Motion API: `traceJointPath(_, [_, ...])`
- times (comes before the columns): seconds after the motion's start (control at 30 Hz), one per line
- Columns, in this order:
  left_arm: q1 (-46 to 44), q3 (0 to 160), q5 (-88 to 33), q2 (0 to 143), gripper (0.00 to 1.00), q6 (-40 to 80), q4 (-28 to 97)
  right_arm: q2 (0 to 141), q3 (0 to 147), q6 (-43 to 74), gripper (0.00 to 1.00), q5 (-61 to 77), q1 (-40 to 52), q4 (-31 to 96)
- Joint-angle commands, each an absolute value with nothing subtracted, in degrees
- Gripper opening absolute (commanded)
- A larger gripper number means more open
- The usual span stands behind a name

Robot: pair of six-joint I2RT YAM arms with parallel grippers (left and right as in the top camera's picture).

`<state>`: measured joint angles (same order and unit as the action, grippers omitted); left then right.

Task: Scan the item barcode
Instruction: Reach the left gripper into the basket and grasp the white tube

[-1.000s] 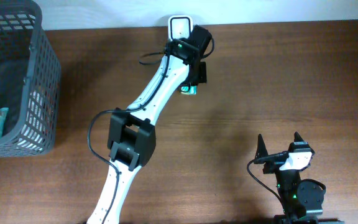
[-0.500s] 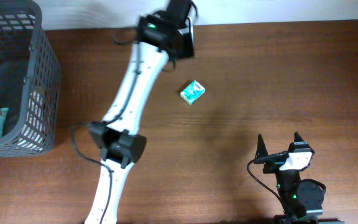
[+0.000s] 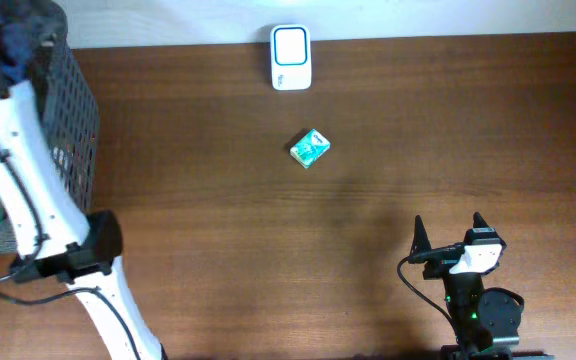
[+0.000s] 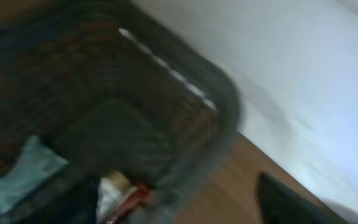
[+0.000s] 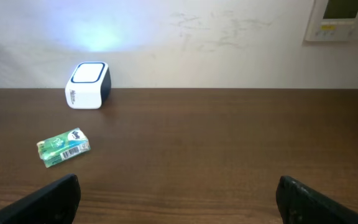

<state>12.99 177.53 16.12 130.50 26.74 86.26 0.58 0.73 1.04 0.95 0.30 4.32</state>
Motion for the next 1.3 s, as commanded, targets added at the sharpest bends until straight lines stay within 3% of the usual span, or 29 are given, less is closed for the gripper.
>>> traceJointPath(0.0, [19.27,177.27,16.78,129.43,0.88,26.00,87.15,0.21,0.32,0.84,0.99,0.84,-0.03,4.51])
traceJointPath(0.1, [23.59,176.90,16.73,129.54,0.89,22.70,89.52,0.21,0.32,0.84,0.99,0.84,-0.03,4.51])
traceJointPath(0.2, [27.35,172.44,15.73,129.60,0.99,17.98,89.62,0.21,0.32,0.84,0.99,0.84,-0.03,4.51])
traceJointPath(0.33, [33.43,159.22,6.50,129.62,0.99,6.09,87.26,0.21,0.32,0.84,0.99,0.84,-0.03,4.51])
traceJointPath(0.47, [37.45,144.59,-11.62,129.62,0.99,-8.56,83.35,0.21,0.32,0.84,0.99,0.84,-0.03,4.51])
traceJointPath(0.67, [37.82,127.44,-14.17,129.64,1.00,-15.42,75.92,0.21,0.32,0.84,0.99,0.84,-0.03,4.51])
traceJointPath(0.8, [37.52,122.72,-14.17,129.64,0.90,-17.74,72.73,0.21,0.32,0.84,0.99,0.84,-0.03,4.51])
traceJointPath(1.13, [34.02,117.03,-9.67,129.64,0.84,-19.86,70.76,0.21,0.32,0.84,0.99,0.84,-0.03,4.51])
traceJointPath(1.2, [33.01,115.81,-5.52,129.64,0.76,-19.81,69.87,0.21,0.32,0.84,0.99,0.84,-0.03,4.51])
traceJointPath(1.27, [32.77,114.37,-4.43,129.64,0.76,-19.81,68.95,0.21,0.32,0.84,0.99,0.84,-0.03,4.51])
